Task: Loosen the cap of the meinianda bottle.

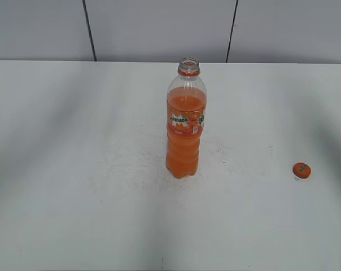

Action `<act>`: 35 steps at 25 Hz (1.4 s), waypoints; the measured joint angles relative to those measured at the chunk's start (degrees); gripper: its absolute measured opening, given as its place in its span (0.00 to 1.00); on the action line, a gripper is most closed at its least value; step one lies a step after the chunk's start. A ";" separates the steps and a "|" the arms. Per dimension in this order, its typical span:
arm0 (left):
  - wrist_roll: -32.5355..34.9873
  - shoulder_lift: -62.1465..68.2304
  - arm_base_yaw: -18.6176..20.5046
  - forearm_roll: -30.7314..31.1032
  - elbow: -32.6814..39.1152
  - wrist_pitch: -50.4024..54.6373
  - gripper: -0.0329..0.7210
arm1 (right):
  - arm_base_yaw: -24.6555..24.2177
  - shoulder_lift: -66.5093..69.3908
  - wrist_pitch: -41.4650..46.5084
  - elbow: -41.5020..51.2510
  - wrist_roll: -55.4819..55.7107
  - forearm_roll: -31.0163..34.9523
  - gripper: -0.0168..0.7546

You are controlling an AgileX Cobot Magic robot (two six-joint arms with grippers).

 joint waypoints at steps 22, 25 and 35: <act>32.97 6.47 7.11 -40.25 14.20 33.16 0.81 | 0.00 -1.64 10.69 -1.90 -2.96 -0.99 0.74; 53.43 6.34 7.37 -61.90 12.09 41.55 0.81 | 0.00 -1.84 10.75 -2.73 -3.00 -1.16 0.74; 79.52 5.51 7.42 -100.11 2.80 68.29 0.77 | 0.00 -3.60 10.80 -2.74 -3.02 -2.35 0.74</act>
